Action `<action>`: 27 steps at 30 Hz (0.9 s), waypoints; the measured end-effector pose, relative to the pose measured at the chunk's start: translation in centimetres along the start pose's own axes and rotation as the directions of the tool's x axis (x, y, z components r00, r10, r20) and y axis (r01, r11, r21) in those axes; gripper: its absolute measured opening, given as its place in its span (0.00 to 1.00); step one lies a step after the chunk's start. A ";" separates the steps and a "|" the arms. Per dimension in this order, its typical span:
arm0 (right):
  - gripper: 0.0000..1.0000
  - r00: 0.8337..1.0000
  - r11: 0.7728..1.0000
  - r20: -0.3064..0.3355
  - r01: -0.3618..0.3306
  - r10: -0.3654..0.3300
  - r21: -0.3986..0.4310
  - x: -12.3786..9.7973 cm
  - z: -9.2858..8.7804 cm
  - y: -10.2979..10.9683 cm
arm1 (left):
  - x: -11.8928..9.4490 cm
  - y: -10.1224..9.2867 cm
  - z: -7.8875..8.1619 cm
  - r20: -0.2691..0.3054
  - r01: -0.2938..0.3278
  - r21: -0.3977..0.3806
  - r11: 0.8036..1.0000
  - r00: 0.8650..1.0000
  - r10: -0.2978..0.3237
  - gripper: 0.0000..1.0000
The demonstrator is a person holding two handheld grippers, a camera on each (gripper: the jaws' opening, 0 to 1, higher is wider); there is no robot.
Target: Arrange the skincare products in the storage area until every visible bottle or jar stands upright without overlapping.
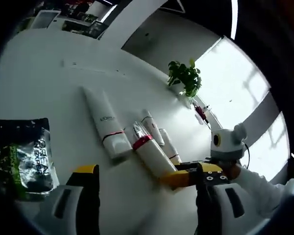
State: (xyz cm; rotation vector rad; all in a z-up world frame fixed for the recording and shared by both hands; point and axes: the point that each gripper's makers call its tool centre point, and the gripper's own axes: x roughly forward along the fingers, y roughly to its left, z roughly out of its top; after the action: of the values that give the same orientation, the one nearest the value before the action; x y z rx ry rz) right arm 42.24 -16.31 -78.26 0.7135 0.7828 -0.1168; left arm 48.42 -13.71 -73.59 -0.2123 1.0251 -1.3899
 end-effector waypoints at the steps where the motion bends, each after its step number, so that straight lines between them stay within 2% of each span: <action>1: 0.24 1.000 1.000 -0.001 -0.004 0.004 0.007 -0.1 -0.1 0.0 | 0.2 0.0 0.0 -0.004 0.001 -0.009 1.000 1.000 -0.001 0.74; 5: 0.24 1.000 1.000 -0.011 -0.019 0.019 0.020 -0.1 -0.4 0.2 | 1.0 0.2 -0.3 -0.015 -0.005 -0.045 0.999 1.000 0.004 0.67; 8: 0.25 0.999 0.998 -0.014 -0.040 0.041 0.041 -0.2 -0.8 0.4 | 1.6 0.4 -0.8 -0.033 -0.013 -0.061 0.998 0.999 0.011 0.67; 10: 0.25 0.999 0.998 -0.012 -0.049 0.049 0.042 -0.2 -0.9 0.6 | 1.9 0.7 -1.1 -0.040 -0.031 -0.102 0.994 0.999 0.027 0.65; 11: 0.25 0.998 0.997 -0.017 -0.058 0.059 0.052 -0.3 -0.9 0.7 | 2.0 0.4 -1.2 -0.042 -0.015 -0.122 0.992 0.999 0.010 0.62; 18: 0.25 0.995 0.993 -0.028 -0.088 0.091 0.079 -0.4 -1.1 1.1 | 3.5 0.4 -0.8 -0.017 -0.024 -0.188 0.982 1.000 0.021 0.49; 22: 0.25 0.993 0.991 -0.040 -0.105 0.108 0.084 -0.5 -1.2 1.2 | 3.9 -0.2 -1.1 -0.022 -0.035 -0.190 0.981 0.999 0.031 0.44; 27: 0.25 0.991 0.992 -0.063 -0.112 0.116 0.065 -0.6 -1.5 1.7 | 4.7 -0.2 -0.9 -0.025 -0.052 -0.185 0.981 0.999 0.048 0.42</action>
State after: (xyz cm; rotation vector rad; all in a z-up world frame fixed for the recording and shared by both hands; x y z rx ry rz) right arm 41.45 -14.12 -77.63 0.8217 0.8026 -0.0141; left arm 46.95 -17.47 -76.16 -0.3083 1.1711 -1.2537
